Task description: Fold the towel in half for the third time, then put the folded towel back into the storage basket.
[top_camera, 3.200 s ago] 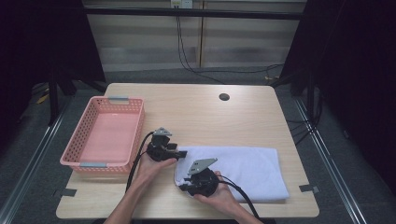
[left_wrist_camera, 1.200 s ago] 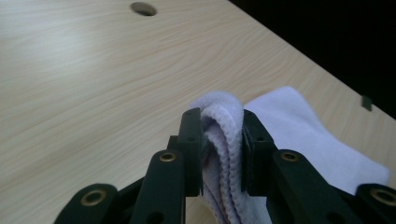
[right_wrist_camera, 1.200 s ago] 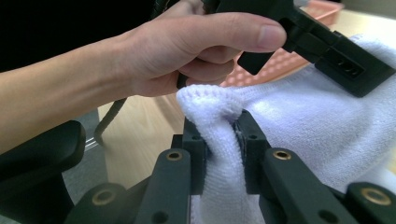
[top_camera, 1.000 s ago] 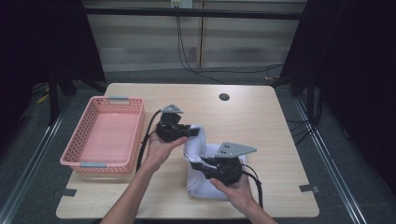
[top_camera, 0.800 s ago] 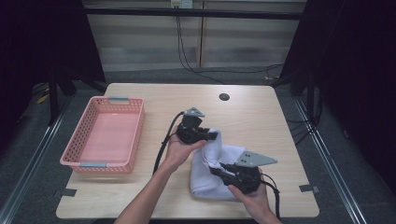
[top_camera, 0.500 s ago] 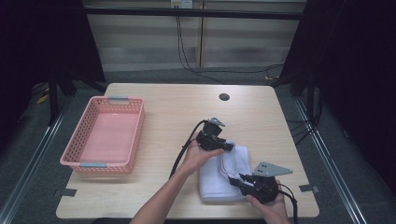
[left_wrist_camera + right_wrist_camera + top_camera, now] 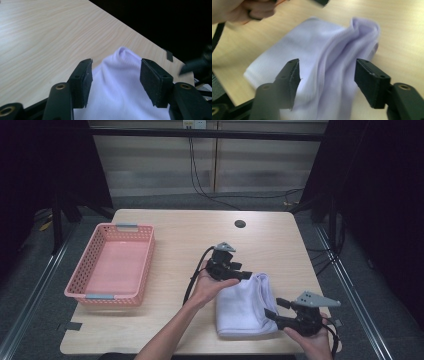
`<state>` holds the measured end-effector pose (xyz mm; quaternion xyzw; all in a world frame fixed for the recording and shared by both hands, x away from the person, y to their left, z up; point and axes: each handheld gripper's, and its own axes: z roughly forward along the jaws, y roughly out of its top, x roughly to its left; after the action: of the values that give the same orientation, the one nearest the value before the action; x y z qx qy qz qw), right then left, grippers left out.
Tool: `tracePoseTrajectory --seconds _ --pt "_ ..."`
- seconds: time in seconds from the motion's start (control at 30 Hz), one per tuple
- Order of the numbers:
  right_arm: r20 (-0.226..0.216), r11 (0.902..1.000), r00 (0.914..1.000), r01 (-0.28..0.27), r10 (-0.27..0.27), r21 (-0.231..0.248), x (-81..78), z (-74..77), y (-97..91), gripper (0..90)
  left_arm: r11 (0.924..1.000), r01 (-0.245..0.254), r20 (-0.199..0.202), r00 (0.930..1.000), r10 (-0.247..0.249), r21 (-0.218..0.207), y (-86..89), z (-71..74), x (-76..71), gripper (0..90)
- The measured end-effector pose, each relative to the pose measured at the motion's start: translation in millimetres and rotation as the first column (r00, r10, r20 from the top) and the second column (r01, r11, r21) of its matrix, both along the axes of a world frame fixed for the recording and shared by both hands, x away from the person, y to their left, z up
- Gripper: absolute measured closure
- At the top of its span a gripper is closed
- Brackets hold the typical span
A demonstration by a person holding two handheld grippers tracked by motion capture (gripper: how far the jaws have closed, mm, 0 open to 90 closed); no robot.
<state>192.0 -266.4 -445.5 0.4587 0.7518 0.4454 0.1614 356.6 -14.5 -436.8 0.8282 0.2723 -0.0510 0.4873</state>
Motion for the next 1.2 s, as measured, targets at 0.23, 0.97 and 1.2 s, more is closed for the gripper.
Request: tracePoseTrajectory --seconds 0.23,0.97,1.2 --pt "0.048 0.9961 0.9982 0.041 -0.037 -0.078 58.1 13.9 4.8 32.9 0.9907 0.107 0.015 0.994 -0.108 0.085 24.6 -13.1 -43.9 58.8" --pt "-0.151 0.9944 0.988 -0.045 0.03 -0.095 119.8 -47.0 -16.9 29.5 0.9666 0.126 -0.033 0.992 -0.122 0.223 63.1 -53.6 -123.0 31.9" --pt "-0.17 0.9938 0.9838 -0.072 0.057 -0.084 133.0 -45.4 -14.2 16.3 0.9647 0.132 -0.015 0.9911 -0.132 0.228 53.6 -58.0 -117.5 32.1"
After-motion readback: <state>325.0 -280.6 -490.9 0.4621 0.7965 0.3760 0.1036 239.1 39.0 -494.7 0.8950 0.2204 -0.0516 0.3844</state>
